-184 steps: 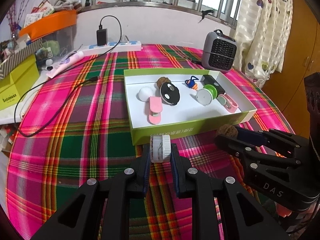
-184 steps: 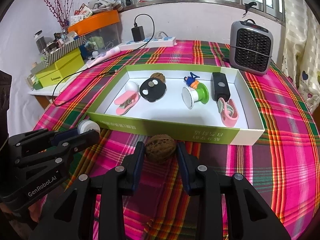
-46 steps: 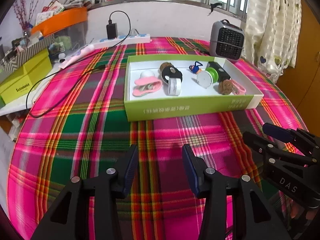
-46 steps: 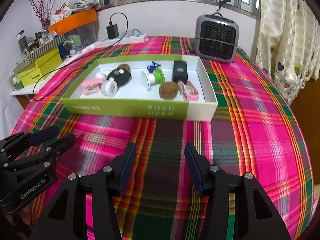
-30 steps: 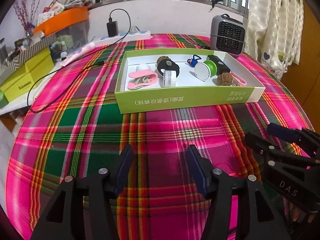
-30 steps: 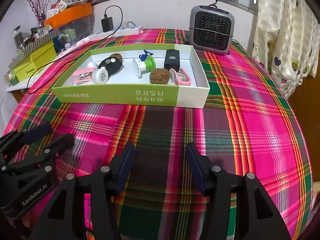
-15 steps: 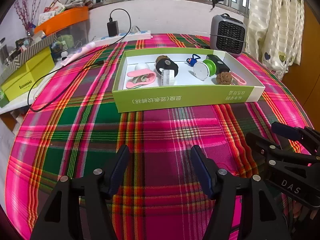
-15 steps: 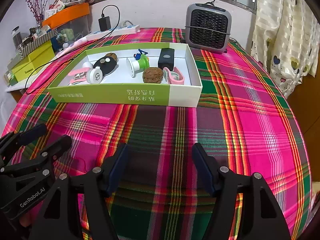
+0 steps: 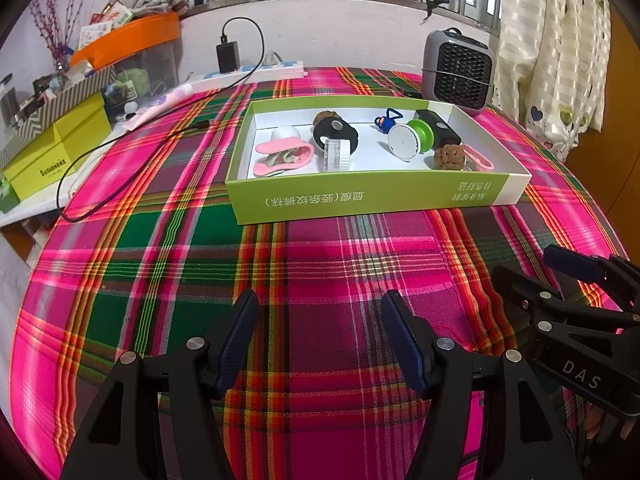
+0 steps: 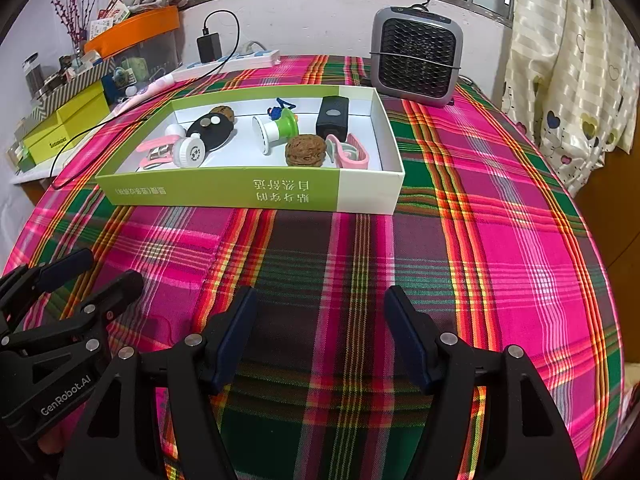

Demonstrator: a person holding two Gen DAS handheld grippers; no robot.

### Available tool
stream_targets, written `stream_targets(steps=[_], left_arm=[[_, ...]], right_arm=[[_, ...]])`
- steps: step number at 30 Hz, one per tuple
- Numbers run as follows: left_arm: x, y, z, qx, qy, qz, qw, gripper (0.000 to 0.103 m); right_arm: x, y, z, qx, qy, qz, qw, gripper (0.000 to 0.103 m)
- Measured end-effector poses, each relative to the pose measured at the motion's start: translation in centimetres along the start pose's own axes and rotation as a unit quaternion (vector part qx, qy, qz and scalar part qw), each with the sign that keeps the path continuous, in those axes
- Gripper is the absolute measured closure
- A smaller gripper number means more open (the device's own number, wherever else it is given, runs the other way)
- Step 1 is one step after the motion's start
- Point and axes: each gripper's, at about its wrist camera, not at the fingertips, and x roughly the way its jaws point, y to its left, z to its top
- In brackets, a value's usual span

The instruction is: Organize objects

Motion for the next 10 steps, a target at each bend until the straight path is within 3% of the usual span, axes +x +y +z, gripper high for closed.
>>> stream_targets(steps=[10], left_arm=[[-0.02,0.0,-0.02,0.0,0.0,0.001,1.0,0.039]], right_arm=[[0.0,-0.04,-0.01,0.0,0.0,0.0,1.0,0.037]])
